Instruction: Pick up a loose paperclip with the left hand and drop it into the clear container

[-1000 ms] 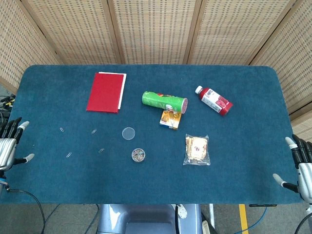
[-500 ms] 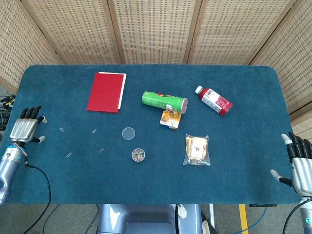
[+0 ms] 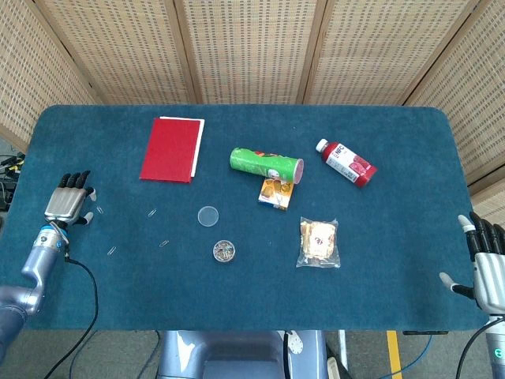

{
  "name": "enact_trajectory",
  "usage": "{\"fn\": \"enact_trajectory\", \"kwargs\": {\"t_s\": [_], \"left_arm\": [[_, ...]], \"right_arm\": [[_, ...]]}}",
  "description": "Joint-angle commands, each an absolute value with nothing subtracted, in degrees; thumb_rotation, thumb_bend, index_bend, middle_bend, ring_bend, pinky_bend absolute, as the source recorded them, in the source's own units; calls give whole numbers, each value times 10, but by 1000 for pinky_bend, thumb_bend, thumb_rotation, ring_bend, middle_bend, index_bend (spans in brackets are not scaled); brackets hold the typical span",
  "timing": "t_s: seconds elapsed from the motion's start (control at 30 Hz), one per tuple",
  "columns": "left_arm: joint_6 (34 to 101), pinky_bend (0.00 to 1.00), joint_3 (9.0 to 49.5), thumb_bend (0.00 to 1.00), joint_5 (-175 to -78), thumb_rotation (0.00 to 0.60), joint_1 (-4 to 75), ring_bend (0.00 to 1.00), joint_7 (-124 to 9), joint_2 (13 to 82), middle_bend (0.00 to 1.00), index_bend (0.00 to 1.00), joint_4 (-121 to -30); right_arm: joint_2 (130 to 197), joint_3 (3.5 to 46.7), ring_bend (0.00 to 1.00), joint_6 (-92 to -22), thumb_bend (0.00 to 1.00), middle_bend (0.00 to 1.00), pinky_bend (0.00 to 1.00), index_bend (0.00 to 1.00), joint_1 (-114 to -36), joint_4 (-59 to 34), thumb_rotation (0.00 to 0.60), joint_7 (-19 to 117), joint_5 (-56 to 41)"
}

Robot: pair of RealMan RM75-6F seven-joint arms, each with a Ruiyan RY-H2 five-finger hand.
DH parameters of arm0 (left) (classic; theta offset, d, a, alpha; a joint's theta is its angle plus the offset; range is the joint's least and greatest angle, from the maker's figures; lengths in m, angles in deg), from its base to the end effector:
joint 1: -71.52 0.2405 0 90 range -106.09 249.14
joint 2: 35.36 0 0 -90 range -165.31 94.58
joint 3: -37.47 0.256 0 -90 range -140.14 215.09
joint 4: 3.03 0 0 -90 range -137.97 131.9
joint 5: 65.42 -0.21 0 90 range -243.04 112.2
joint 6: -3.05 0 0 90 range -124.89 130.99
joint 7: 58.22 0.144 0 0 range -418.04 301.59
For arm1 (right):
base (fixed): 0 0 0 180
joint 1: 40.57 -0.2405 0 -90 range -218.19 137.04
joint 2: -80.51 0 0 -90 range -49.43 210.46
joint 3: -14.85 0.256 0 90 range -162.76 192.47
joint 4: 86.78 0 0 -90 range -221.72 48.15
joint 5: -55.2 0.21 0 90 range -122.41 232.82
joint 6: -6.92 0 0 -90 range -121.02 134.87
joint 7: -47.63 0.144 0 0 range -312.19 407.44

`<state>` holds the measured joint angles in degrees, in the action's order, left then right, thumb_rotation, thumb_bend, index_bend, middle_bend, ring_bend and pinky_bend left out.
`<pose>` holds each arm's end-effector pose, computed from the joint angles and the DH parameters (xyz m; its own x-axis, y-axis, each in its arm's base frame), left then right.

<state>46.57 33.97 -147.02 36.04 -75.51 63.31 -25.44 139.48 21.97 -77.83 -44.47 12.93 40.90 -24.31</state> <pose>-0.3716 0.3931 0.0581 0.6376 0.2857 0.7154 0.7552 -0.0486 -0.6537 -0.3028 -0.1888 0.1905 0.4527 0.0439 0.8906 -0.8888 0.1025 0.4467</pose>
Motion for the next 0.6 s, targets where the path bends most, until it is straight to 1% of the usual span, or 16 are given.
{"fn": "enact_trajectory", "kwargs": {"t_s": [0.03, 0.33, 0.6], "left_arm": [[459, 0, 341, 322, -1472, 600, 354, 0, -752, 642, 0, 442, -247], [446, 0, 342, 325, -1470, 600, 352, 0, -753, 659, 0, 460, -224], [442, 0, 345, 327, -1472, 600, 352, 0, -764, 665, 0, 468, -221]], "right_arm": [[1395, 221, 0, -776, 0, 0, 0, 1, -446, 127, 600, 409, -239], [1397, 223, 0, -771, 0, 0, 0, 1, -449, 124, 600, 409, -231], [1398, 222, 0, -770, 0, 0, 0, 1, -450, 124, 600, 408, -232]]}}
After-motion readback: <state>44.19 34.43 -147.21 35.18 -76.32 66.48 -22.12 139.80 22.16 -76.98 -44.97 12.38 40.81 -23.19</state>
